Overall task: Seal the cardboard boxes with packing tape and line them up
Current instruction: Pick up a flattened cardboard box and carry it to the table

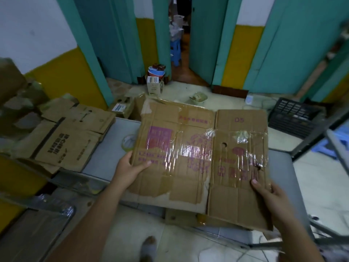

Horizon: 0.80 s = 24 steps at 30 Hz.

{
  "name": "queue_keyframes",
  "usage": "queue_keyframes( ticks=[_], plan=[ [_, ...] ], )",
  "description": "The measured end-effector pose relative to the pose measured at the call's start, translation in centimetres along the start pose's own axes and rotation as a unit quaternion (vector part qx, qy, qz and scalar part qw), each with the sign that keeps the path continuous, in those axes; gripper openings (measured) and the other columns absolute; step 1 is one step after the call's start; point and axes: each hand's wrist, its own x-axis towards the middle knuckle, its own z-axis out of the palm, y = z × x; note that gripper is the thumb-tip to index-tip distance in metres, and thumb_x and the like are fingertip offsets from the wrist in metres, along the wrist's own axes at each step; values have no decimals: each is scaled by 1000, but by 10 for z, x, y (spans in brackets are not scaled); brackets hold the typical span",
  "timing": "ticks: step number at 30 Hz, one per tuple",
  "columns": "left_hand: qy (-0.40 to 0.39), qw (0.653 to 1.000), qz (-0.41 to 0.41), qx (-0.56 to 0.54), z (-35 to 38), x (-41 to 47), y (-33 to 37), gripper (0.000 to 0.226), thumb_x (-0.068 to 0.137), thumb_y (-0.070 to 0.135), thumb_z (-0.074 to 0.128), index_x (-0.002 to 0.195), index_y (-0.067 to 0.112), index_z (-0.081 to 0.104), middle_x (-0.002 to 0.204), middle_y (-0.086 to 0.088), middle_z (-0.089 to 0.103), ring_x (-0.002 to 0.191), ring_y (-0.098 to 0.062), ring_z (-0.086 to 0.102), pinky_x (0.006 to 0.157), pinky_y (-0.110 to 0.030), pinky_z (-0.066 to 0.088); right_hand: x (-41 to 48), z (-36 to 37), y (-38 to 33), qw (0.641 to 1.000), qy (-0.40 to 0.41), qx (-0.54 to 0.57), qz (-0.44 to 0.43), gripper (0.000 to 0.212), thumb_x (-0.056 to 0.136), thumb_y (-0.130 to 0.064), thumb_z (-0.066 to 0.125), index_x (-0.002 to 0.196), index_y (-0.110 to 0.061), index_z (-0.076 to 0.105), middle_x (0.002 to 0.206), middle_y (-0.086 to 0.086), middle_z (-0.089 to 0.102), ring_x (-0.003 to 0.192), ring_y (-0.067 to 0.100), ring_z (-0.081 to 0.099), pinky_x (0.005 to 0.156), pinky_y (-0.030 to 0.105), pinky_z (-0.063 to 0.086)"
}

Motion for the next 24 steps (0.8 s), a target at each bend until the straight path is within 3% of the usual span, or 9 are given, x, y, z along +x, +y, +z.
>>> queue_keyframes(
  ticks=[4, 7, 9, 12, 14, 17, 24],
  plan=[
    [-55, 998, -10, -14, -3, 56, -12, 54, 81, 31, 93, 130, 27, 70, 115, 9, 80, 106, -10, 75, 94, -36, 60, 13, 22, 0, 999, 43, -21, 11, 30, 88, -39, 79, 112, -21, 76, 101, 9, 81, 90, 31, 79, 78, 47, 63],
    [-87, 996, -14, 0, -3, 93, -19, 45, 85, 23, 91, 126, 19, 72, 114, 3, 80, 106, -14, 75, 96, -38, 60, 23, 39, 6, 995, 85, -41, 23, 25, 87, -38, 81, 106, -22, 78, 98, 9, 81, 89, 32, 79, 83, 49, 62],
    [-104, 994, -19, 11, -5, 113, -22, 40, 85, 23, 90, 121, 22, 73, 111, 6, 79, 99, -7, 76, 90, -32, 61, 27, 50, 9, 992, 108, -63, 23, 20, 87, -39, 82, 102, -27, 79, 95, 7, 81, 87, 29, 79, 80, 47, 63],
    [-126, 991, -30, 23, -3, 136, -30, 34, 85, 23, 90, 114, 26, 73, 102, 10, 80, 90, -1, 76, 74, -20, 59, 29, 61, 12, 984, 134, -116, 10, 19, 85, -50, 81, 100, -39, 77, 90, -5, 81, 78, 16, 78, 61, 30, 61],
    [-131, 990, -40, 29, 2, 147, -37, 32, 84, 21, 91, 112, 24, 74, 101, 9, 80, 91, -4, 76, 76, -24, 60, 33, 62, 20, 977, 147, -155, 6, 18, 87, -54, 79, 100, -41, 75, 89, -12, 79, 75, 11, 76, 64, 33, 59],
    [-140, 988, -44, 52, 16, 156, -48, 34, 84, 21, 91, 113, 21, 74, 101, 5, 80, 92, -7, 76, 79, -29, 60, 41, 58, 33, 960, 176, -217, -9, 19, 90, -50, 78, 101, -34, 75, 88, -16, 76, 82, 9, 71, 65, 31, 53],
    [-137, 982, -64, 112, 53, 154, -58, 32, 84, 24, 91, 111, 21, 73, 101, 5, 78, 92, -12, 75, 85, -38, 62, 73, 35, 62, 951, 155, -267, 25, 39, 92, -42, 77, 119, -14, 72, 102, -4, 73, 94, 17, 67, 69, 22, 47]
  ],
)
